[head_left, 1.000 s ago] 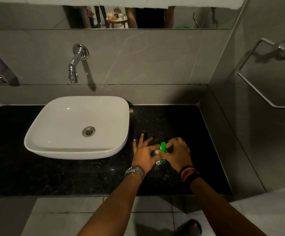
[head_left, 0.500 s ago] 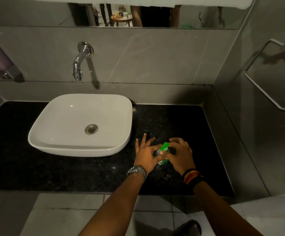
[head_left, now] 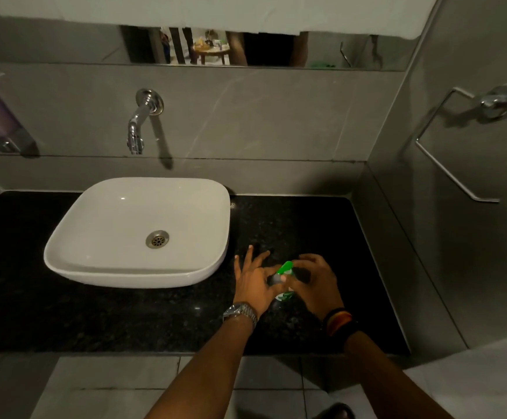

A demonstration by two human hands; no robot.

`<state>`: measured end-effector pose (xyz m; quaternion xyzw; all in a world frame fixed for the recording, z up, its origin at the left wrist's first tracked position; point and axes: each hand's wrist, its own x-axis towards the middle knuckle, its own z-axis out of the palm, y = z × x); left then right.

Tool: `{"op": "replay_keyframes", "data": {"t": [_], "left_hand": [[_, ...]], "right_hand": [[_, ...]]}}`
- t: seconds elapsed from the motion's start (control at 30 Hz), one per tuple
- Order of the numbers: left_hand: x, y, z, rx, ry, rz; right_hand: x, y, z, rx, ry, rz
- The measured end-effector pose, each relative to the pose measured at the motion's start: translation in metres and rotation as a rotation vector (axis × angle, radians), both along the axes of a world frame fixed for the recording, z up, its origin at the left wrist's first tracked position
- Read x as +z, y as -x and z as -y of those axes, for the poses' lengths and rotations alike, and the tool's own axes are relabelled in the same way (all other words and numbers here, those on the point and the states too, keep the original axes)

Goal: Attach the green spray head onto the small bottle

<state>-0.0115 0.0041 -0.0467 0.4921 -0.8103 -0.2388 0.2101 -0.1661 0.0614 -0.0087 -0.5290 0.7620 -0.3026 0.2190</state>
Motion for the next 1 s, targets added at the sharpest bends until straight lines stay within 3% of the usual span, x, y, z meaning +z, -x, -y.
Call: {"op": "replay_keyframes", "data": {"t": [0.07,0.17,0.27,0.5,0.93,1.0], "left_hand": [[0.002,0.0,-0.001,-0.011,-0.027,-0.02],[0.007,0.001,0.003,-0.037,-0.075,-0.003],[0.01,0.0,0.006,-0.049,-0.088,0.011],[0.012,0.0,0.005,-0.036,-0.115,-0.007],[0.025,-0.001,0.009,-0.074,-0.111,0.11],[0.027,-0.011,0.013,-0.172,-0.116,0.211]], "right_hand": [[0.01,0.011,-0.006,0.079,0.054,0.047],[0.03,0.018,-0.004,0.261,0.142,-0.184],[0.048,0.02,0.006,0.398,0.066,-0.364],[0.059,0.026,0.015,0.622,-0.04,-0.563],[0.069,0.03,0.014,0.678,-0.016,-0.576],[0.07,0.036,0.009,0.598,0.061,-0.451]]}}
